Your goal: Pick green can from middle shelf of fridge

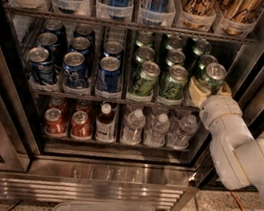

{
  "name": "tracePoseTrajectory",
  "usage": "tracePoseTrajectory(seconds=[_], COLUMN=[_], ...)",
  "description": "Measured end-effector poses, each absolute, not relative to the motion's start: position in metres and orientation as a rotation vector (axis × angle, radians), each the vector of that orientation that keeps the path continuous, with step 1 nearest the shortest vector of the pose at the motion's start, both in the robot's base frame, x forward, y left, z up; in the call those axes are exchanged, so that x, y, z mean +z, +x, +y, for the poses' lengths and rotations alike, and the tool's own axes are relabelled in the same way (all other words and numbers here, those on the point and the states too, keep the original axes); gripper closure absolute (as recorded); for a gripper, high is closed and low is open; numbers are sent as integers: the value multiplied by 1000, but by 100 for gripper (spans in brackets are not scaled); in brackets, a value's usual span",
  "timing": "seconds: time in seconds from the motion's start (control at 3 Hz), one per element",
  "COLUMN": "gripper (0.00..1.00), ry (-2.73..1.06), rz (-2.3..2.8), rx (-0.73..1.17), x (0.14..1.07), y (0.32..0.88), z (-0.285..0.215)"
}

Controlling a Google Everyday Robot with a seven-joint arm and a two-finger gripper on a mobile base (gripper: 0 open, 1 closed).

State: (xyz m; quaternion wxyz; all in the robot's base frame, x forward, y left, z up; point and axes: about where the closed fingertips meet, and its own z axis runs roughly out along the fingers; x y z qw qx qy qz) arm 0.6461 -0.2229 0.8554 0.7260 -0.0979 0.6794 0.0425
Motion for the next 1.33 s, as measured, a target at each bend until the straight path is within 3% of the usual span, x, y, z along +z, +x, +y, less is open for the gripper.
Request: tracePoseTrajectory(seconds=[1.33], gripper=[100], ry=[-531], rz=[1501], rx=[156], x=[870], y=[597], z=[-188])
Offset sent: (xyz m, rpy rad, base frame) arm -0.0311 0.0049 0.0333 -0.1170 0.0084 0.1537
